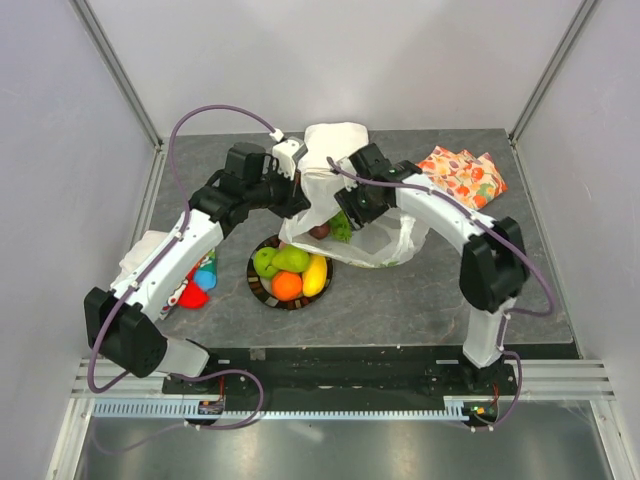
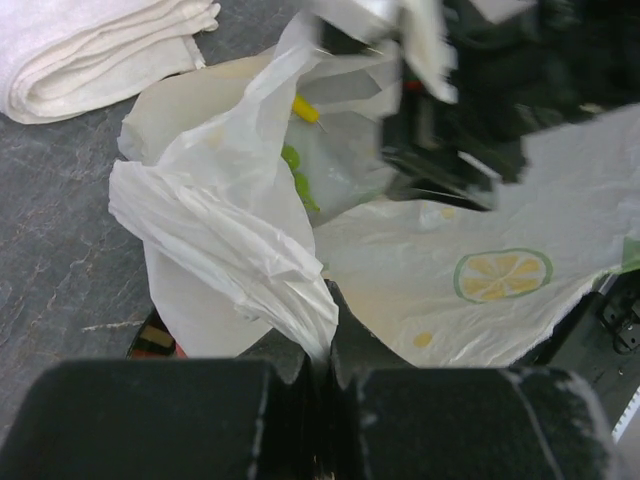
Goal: Take the fake fruits out of the plastic bag
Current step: Take out the fake fruit from the plastic bag.
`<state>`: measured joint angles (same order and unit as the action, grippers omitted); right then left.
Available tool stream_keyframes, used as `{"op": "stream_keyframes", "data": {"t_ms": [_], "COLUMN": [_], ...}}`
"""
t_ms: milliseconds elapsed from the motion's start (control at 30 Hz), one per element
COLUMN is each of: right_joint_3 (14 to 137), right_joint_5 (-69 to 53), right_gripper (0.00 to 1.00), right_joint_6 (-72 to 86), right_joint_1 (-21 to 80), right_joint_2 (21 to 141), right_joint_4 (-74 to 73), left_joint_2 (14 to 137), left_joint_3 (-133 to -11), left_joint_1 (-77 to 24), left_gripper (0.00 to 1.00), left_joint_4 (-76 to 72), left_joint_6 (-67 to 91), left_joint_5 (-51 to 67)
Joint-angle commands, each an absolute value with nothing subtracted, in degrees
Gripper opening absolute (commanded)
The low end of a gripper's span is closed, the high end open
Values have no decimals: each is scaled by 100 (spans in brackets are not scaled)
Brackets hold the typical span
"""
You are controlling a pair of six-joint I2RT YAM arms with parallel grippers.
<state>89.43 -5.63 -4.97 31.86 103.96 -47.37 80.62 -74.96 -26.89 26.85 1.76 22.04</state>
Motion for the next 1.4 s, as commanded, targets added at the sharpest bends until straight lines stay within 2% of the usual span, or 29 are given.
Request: {"op": "stream_keyframes", "data": {"t_ms": [0, 267, 600, 1133, 1200, 1367], "right_joint_3": [9799, 10133, 10371, 10398, 10389, 10406], "right_joint_5": [-36, 141, 272, 817, 844, 870], "right_gripper": [60, 56, 55, 49, 45, 23], "right_joint_6": [-167, -132, -246, -308, -378, -536], "right_joint_1": [3024, 2786, 2777, 2769, 2769, 2768], "right_joint_2": [11301, 12014, 12541, 12902, 12937, 12999], "right_joint_4": [-4430, -4421, -4342, -4210, -4166, -4113], "left_joint_2": [8086, 7963, 7954, 7849, 7831, 7822], "left_joint_3": [-7725, -7682, -7576, -7532, -7506, -7471], "left_joint_1": [-2733, -2733, -2733, -2725, -2725, -2725], "left_gripper": [2, 2, 2, 2, 2, 2], "left_joint_4": [2487, 2461, 2382, 2347, 2355, 2285], "left_joint_6": [246, 246, 369, 369, 378, 413], "left_joint_5": [2320, 2276, 2347, 2347, 2355, 2382]}}
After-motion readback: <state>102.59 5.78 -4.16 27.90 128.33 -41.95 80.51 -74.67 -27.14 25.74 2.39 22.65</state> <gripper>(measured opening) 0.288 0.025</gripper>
